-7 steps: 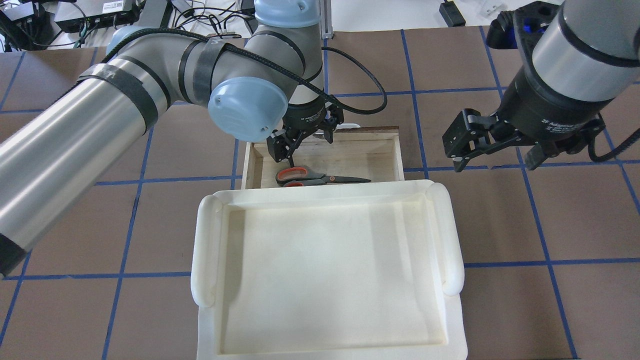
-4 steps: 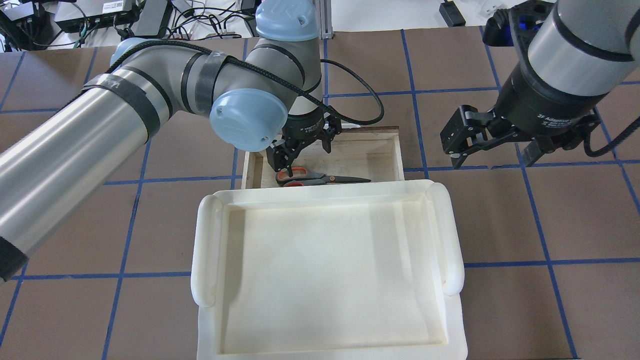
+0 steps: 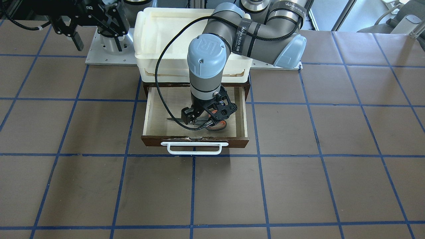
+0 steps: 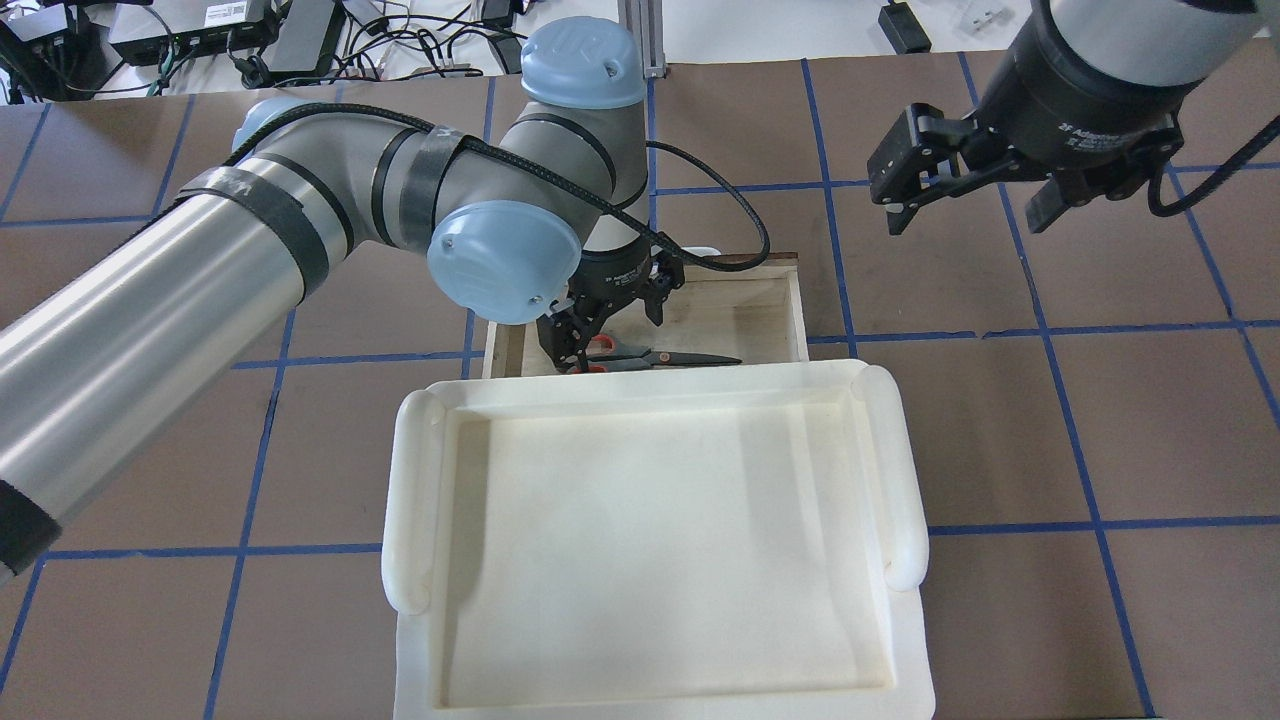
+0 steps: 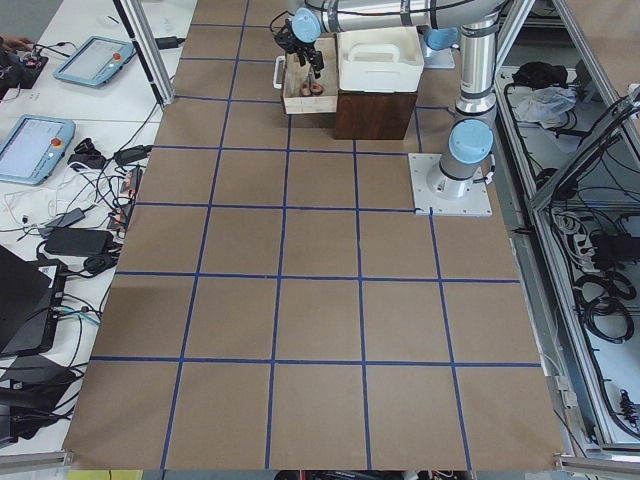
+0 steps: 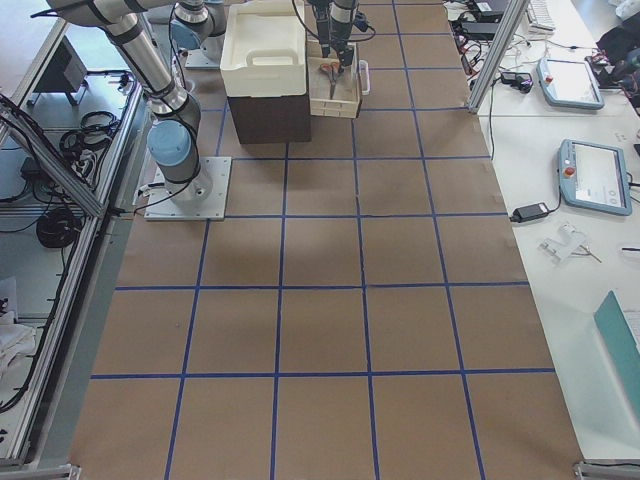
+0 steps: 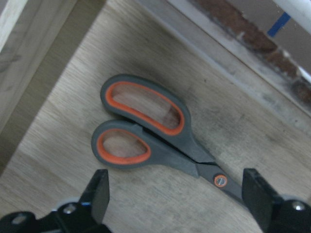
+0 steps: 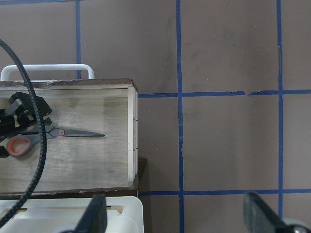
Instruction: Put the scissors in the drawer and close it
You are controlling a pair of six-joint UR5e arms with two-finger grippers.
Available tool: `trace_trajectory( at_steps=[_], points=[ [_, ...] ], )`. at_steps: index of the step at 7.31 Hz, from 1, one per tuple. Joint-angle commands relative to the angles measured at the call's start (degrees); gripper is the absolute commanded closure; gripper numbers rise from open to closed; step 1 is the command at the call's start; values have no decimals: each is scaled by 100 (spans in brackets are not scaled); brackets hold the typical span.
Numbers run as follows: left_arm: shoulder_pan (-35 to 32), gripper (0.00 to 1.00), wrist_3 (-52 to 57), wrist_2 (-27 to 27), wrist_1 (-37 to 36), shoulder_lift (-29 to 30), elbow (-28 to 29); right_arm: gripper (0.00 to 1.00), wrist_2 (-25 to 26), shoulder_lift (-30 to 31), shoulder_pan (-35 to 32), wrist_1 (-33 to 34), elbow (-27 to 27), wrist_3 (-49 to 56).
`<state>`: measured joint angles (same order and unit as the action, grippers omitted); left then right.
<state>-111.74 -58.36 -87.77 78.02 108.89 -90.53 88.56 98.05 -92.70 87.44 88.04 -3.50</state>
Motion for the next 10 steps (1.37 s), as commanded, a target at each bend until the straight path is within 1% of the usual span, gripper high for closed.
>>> trace_trajectory(
  at_steps=[1, 3, 6, 10],
  points=[
    [-5, 4, -122, 6, -33, 45, -17, 0, -58, -85, -29, 1, -6, -11],
    [-5, 4, -176, 6, -33, 45, -17, 0, -23, -58, -20, 1, -14, -11],
    [-14, 4, -193, 32, -138, 36, -17, 0, -32, -207, -20, 45, 3, 76],
    [-23, 4, -202, 58, -147, 71, -26, 0, 38, -252, 24, -51, 12, 95]
  ],
)
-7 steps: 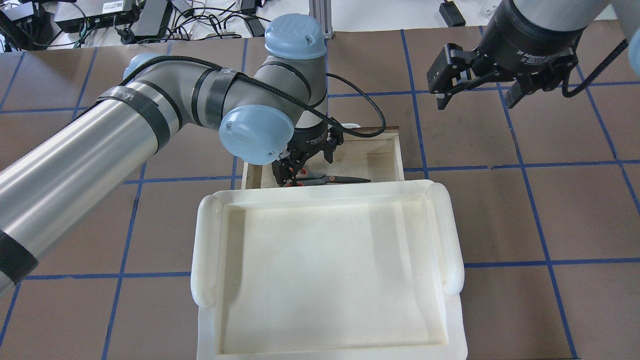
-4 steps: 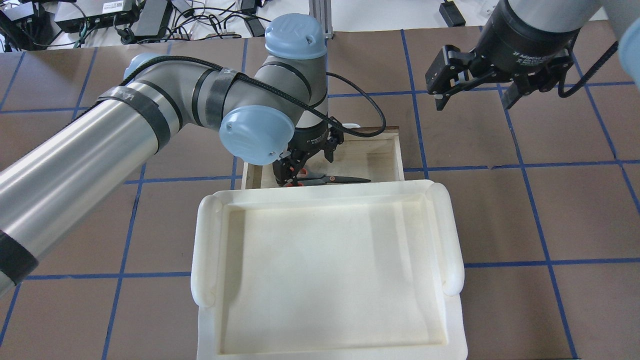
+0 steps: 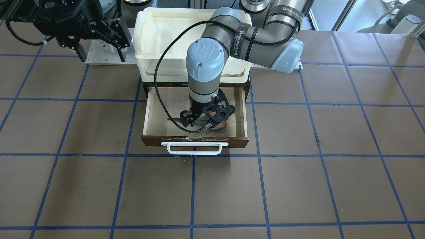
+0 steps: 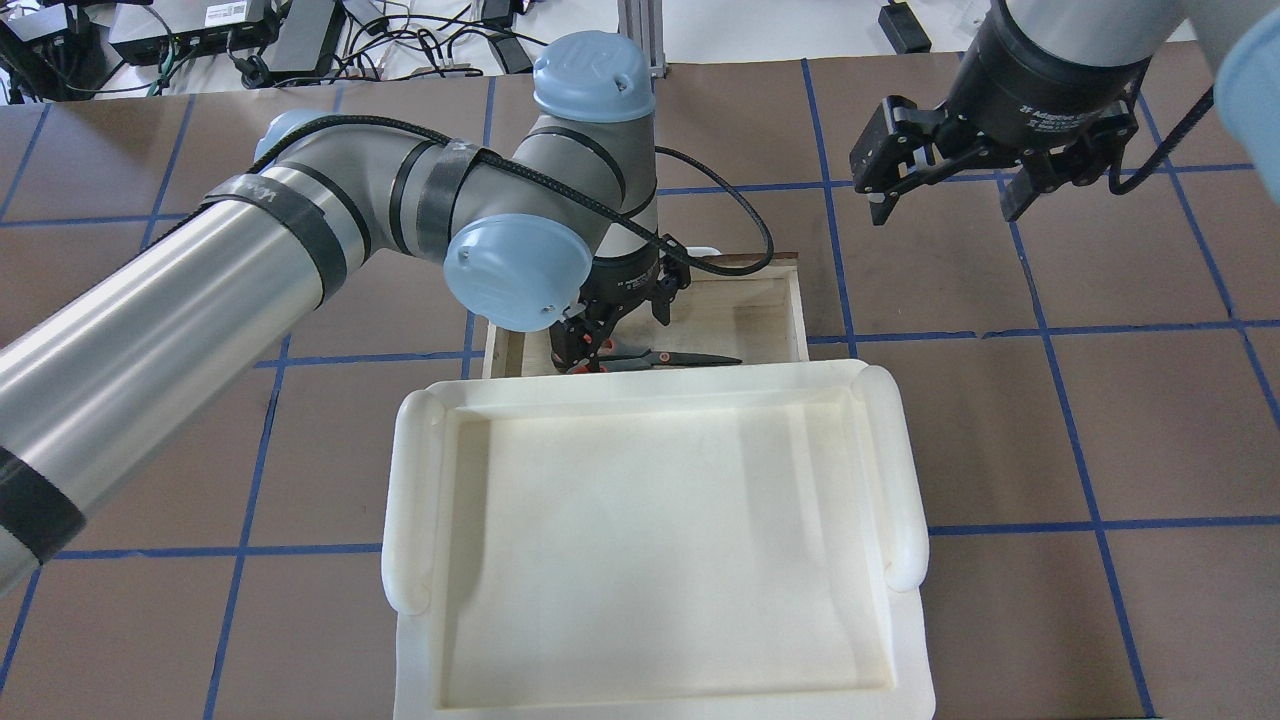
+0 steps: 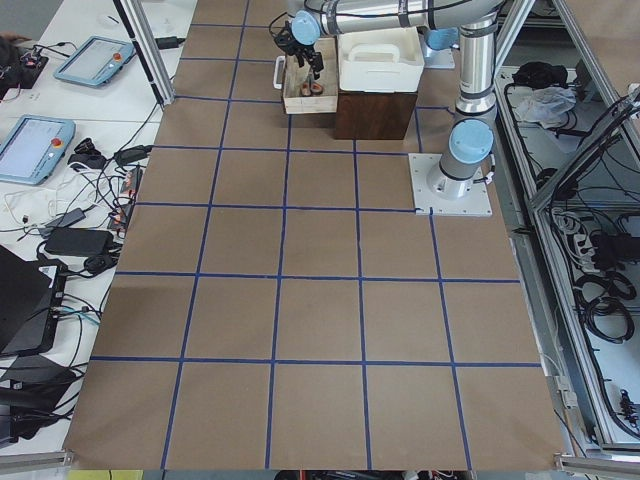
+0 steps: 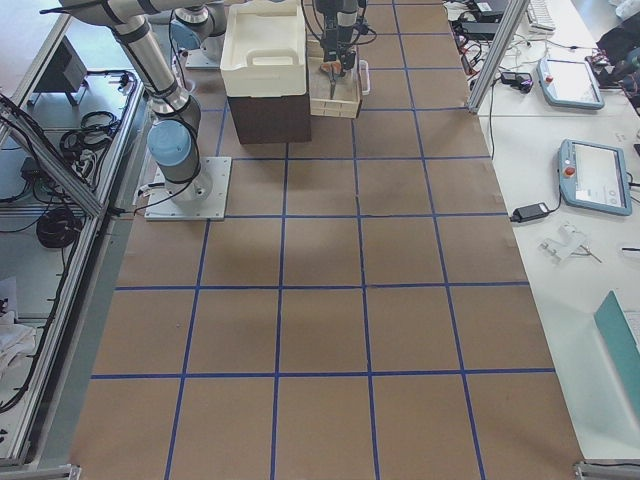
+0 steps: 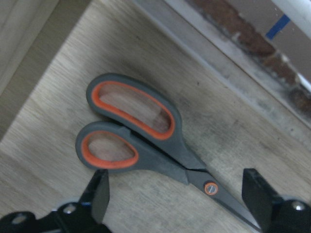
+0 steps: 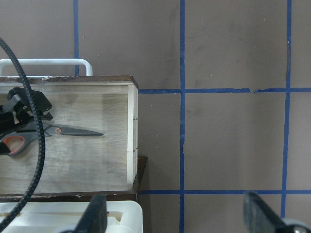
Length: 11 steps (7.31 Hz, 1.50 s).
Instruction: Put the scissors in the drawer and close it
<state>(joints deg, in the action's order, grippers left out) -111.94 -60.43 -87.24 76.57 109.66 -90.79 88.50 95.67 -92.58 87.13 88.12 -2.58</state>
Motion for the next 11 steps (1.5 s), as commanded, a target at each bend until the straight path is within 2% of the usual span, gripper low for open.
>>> trace_trajectory(
  at_steps=[1, 3, 4, 5, 8, 9, 11],
  points=[
    [-3, 4, 92, -21, -2, -32, 17, 0, 53, -30, -6, -38, 29, -6],
    [32, 2, 853, 5, -98, -330, 306, 0, 62, -135, -6, 32, 117, -15],
    [76, 1, 1223, -4, -229, -314, 629, 0, 62, -136, -6, 41, 161, -6],
    [85, 0, 1862, -99, -387, -131, 920, 0, 62, -153, -6, -11, 187, -15],
    [400, 0, 3725, 22, -644, 213, 1089, 0, 44, -127, -6, 76, 364, -41],
    [453, 0, 4036, 188, -852, 388, 1229, 0, 53, -119, 3, 76, 364, -15],
    [454, 0, 4092, 181, -898, 809, 1563, 0, 62, -92, -6, 50, 363, -6]
  ],
)
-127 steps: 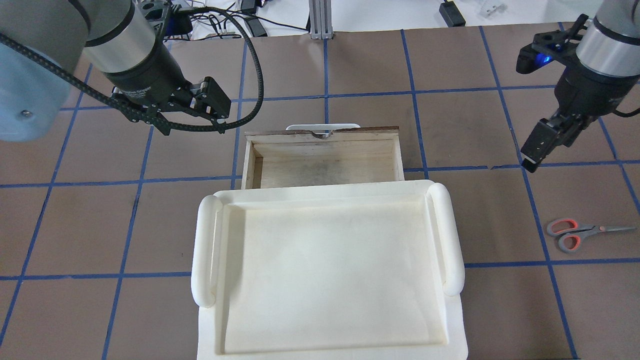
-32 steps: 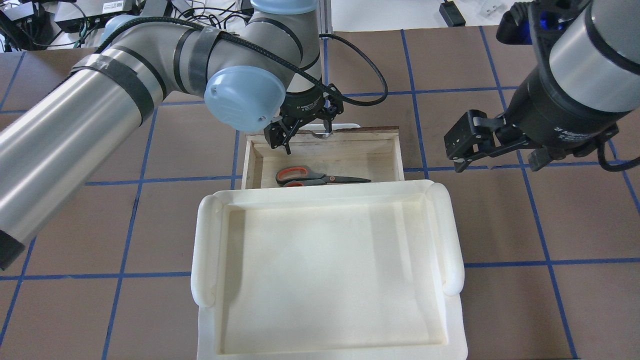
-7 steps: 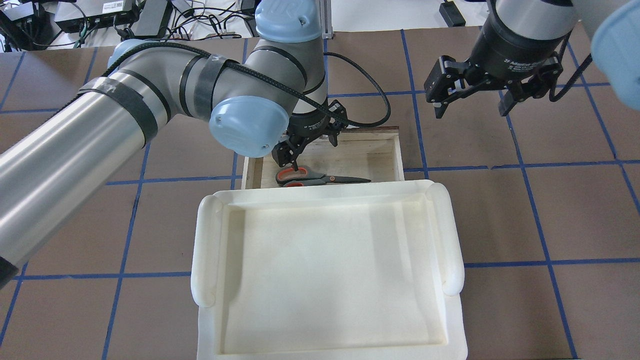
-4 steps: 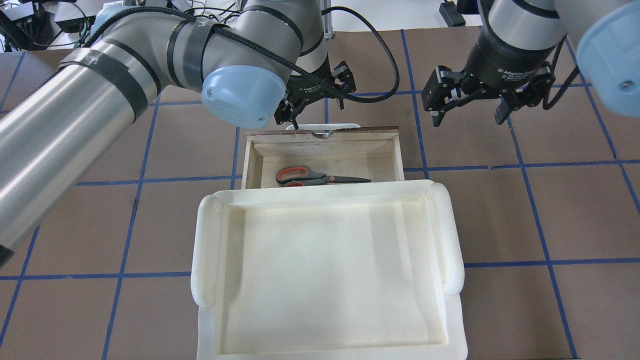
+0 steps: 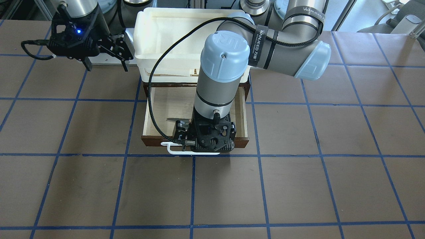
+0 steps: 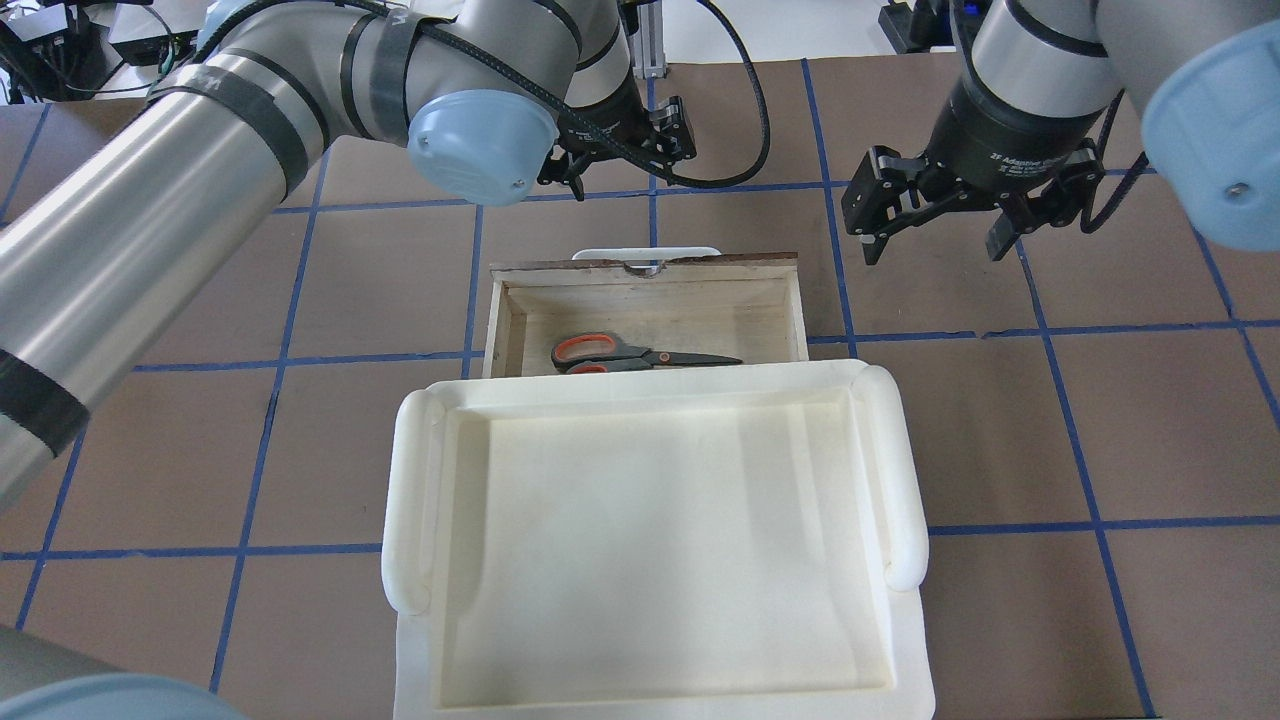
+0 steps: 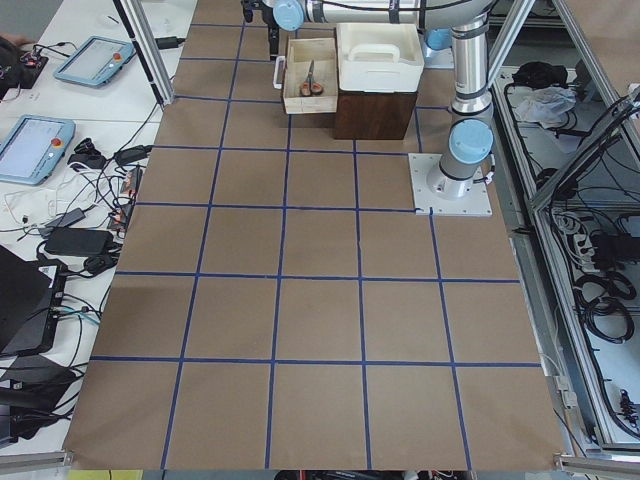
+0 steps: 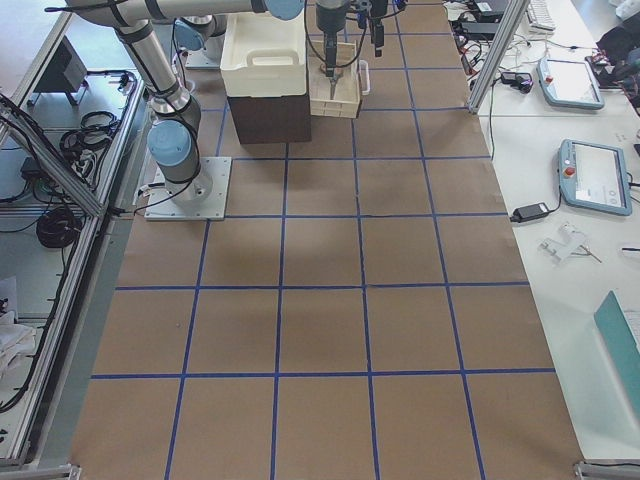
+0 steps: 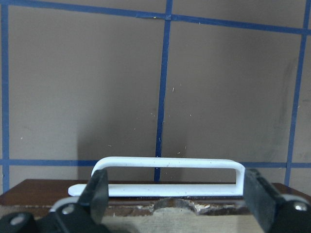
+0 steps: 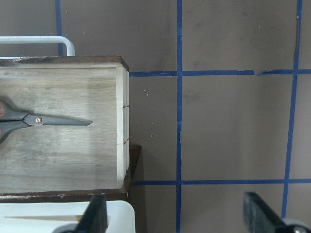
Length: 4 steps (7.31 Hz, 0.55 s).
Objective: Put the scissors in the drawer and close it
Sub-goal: 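Raise the left gripper and move it over the drawer's white handle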
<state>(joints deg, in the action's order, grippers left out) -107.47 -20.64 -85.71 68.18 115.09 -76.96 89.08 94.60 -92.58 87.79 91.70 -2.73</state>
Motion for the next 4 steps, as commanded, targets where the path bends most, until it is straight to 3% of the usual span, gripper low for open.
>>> trace_trajectory(
  at_steps=[1, 4],
  points=[
    [24, 0, 443, -7, 11, 337, 190, 0, 4, 23, 3, -25, -3, 9],
    [-46, 0, 412, -182, 335, 601, 199, 0, -5, 32, -14, -25, -47, 1]
  ],
)
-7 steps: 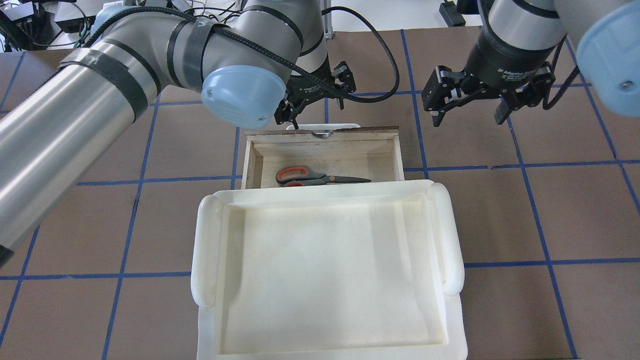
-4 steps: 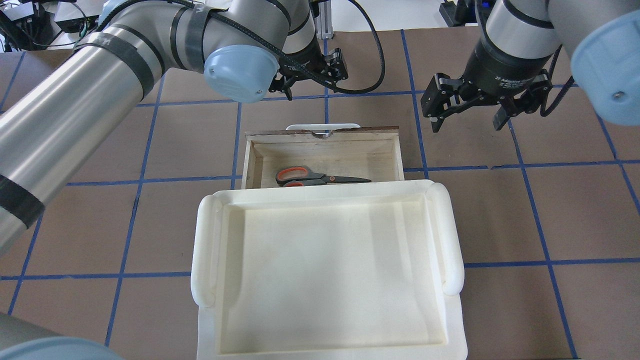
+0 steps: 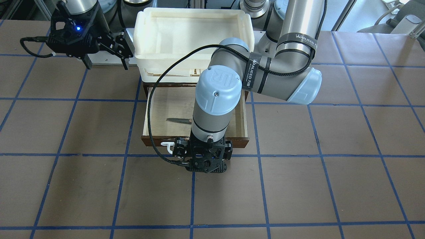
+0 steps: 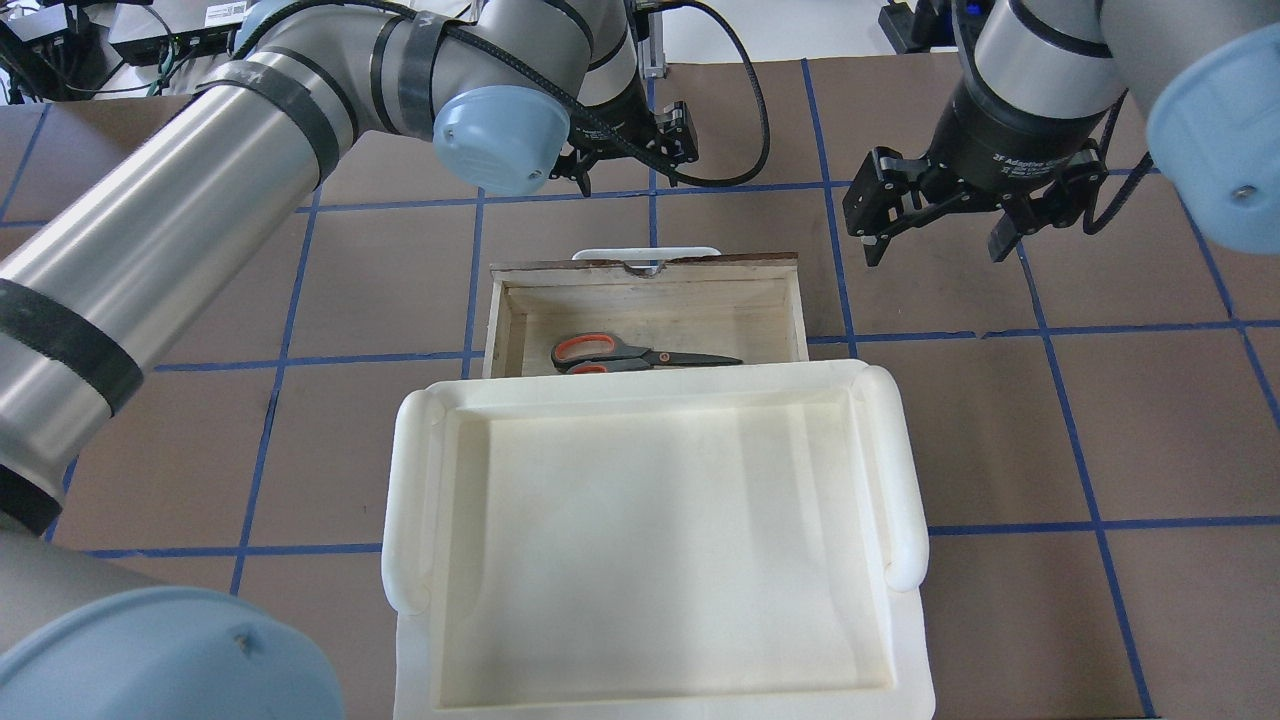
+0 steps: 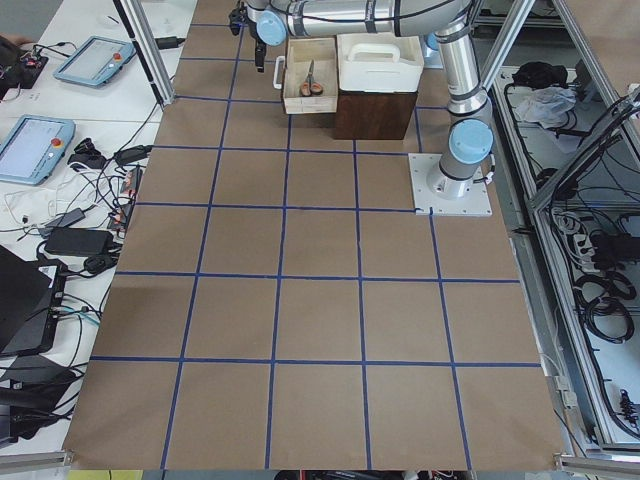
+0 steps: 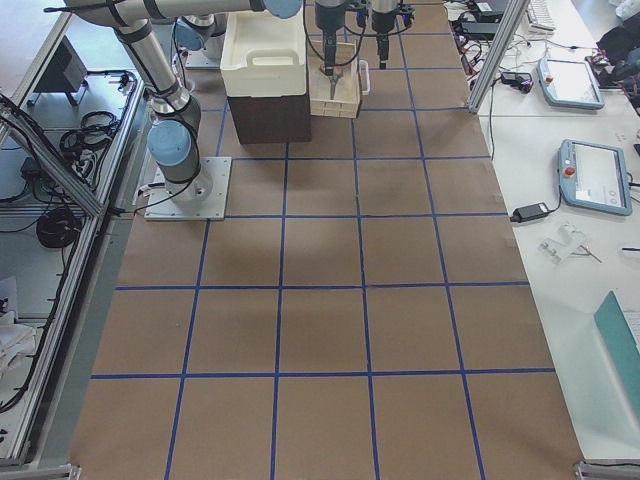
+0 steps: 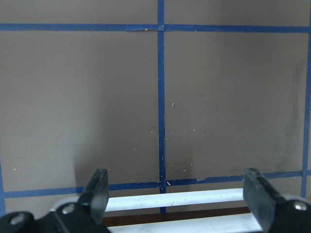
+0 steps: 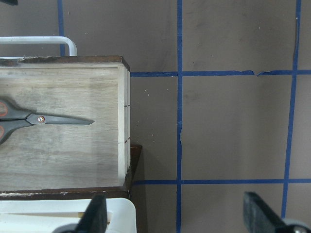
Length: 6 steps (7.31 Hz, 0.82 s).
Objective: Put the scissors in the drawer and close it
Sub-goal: 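Raise the left gripper and move it over the drawer's white handle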
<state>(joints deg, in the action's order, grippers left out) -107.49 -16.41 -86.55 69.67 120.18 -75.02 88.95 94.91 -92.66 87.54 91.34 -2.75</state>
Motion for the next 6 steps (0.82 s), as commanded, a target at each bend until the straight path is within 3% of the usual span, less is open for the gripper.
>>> trace_trajectory(
  at_steps=[1, 6],
  points=[
    [-53, 0, -11, -99, 361, 102, 13, 0, 9, 1, -7, -9, -11, 3],
    [-124, 0, -73, 234, 1090, 120, 13, 0, 17, 1, -7, -70, 24, 3]
  ],
)
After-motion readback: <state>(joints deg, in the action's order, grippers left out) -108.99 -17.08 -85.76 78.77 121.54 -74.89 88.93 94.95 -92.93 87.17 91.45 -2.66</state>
